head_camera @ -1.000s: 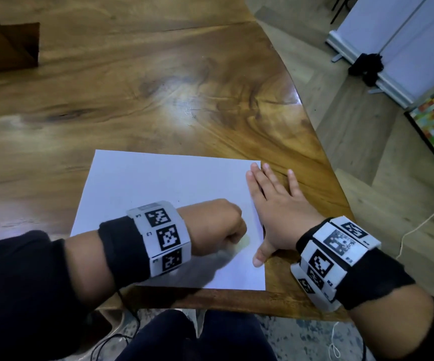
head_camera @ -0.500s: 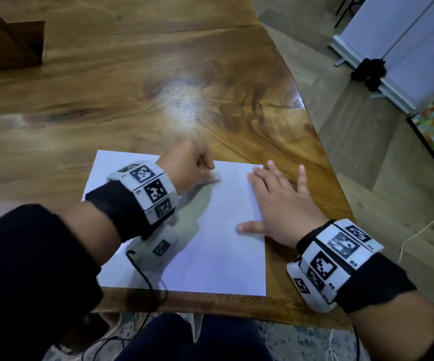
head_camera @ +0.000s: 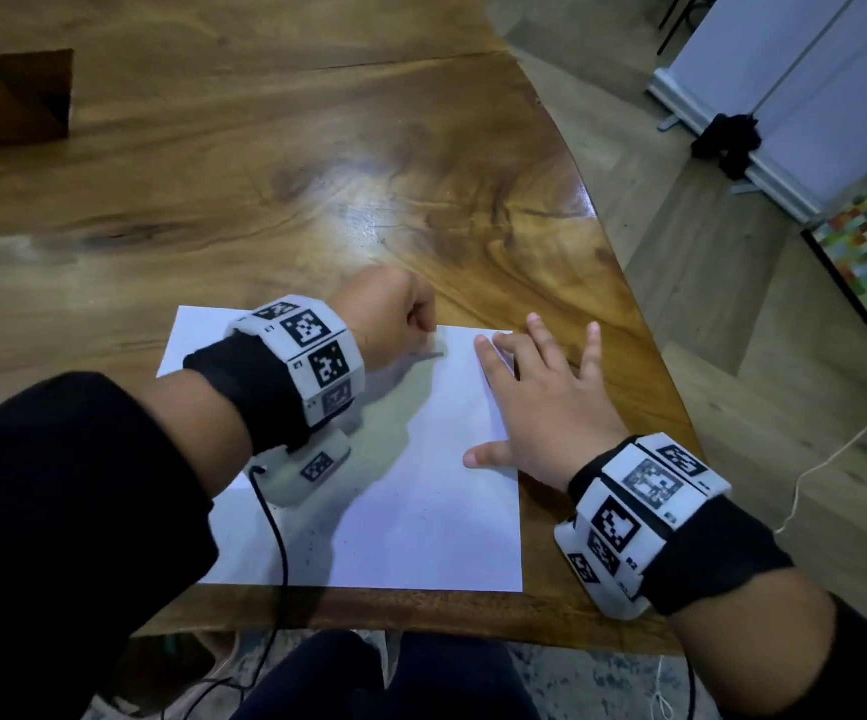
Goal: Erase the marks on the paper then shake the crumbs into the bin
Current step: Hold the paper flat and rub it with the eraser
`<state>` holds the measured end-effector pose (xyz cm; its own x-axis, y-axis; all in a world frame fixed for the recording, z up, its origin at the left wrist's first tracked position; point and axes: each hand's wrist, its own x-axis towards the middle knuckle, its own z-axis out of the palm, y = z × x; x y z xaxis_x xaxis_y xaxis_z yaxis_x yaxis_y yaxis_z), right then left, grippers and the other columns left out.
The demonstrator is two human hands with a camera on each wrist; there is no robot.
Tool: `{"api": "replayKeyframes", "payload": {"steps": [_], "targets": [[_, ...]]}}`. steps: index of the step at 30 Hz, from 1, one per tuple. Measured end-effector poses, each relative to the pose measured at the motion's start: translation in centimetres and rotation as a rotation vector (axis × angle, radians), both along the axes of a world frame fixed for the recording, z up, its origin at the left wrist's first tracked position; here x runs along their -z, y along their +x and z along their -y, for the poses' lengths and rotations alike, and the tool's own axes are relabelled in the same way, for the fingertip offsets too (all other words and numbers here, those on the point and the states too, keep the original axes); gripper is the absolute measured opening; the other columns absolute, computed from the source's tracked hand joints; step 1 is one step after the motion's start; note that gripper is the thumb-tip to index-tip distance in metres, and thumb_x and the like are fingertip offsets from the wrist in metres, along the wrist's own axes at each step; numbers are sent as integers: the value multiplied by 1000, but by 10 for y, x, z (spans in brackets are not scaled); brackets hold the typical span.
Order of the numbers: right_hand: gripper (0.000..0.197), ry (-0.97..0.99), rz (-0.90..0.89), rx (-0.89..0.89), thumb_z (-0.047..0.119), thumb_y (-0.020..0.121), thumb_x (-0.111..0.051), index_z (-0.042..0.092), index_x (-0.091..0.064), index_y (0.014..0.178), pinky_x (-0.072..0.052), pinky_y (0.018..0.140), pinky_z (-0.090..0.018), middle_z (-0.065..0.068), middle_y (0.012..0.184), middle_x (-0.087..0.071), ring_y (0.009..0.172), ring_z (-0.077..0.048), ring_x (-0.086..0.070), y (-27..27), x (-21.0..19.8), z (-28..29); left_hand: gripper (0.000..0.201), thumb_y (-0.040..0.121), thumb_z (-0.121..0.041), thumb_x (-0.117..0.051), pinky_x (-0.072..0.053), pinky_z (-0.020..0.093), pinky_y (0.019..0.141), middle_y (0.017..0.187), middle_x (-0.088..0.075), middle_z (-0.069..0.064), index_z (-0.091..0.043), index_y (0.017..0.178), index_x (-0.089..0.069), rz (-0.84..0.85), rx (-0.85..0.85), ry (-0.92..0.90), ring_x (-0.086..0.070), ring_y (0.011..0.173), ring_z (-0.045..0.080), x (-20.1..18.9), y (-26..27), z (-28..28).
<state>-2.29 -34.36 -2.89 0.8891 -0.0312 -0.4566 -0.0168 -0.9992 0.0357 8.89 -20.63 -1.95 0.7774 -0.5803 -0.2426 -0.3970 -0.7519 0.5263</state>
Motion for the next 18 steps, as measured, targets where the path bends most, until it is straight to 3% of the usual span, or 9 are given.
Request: {"api": "replayKeyframes", "payload": {"steps": [6, 10, 13, 16, 18], "targets": [[106, 8, 3, -22, 77, 72, -50, 37, 12, 147, 17, 104, -66, 5, 155, -3, 143, -26, 22, 3, 0, 3, 7, 76, -12, -67, -33, 1, 48, 59, -44, -12, -9, 81, -64, -2, -38, -39, -45, 61, 12, 9, -9, 2], [107, 32, -19, 0, 75, 72, -52, 37, 13, 147, 18, 105, -65, 6, 155, 0, 141, -24, 27, 3, 1, 4, 7, 78, -14, -64, -29, 18, 51, 65, -50, -5, -9, 84, -62, 32, -129, -43, -47, 73, 15, 12, -11, 9], [107, 36, -22, 2, 75, 71, -53, 37, 13, 147, 17, 106, -66, 6, 154, 1, 141, -24, 29, 4, 3, 4, 8, 78, -15, -65, -26, 21, 50, 60, -45, -10, -9, 81, -61, -20, -33, -54, -47, 71, 17, 13, -18, 8], [108, 66, -27, 23, 75, 71, -54, 39, 14, 147, 17, 106, -65, 8, 153, 2, 140, -24, 30, 4, 4, 5, 5, 77, -14, -66, -31, 9, 48, 60, -45, -13, -10, 79, -63, -85, 104, -12, -48, 69, 16, 12, -22, 6], [108, 82, -30, 30, 74, 70, -56, 40, 13, 147, 17, 106, -65, 8, 153, 3, 140, -23, 31, 3, 4, 5, 6, 78, -14, -66, -31, 17, 50, 64, -50, -8, -10, 82, -63, -30, 60, -5, -48, 72, 16, 10, -17, 9]]}}
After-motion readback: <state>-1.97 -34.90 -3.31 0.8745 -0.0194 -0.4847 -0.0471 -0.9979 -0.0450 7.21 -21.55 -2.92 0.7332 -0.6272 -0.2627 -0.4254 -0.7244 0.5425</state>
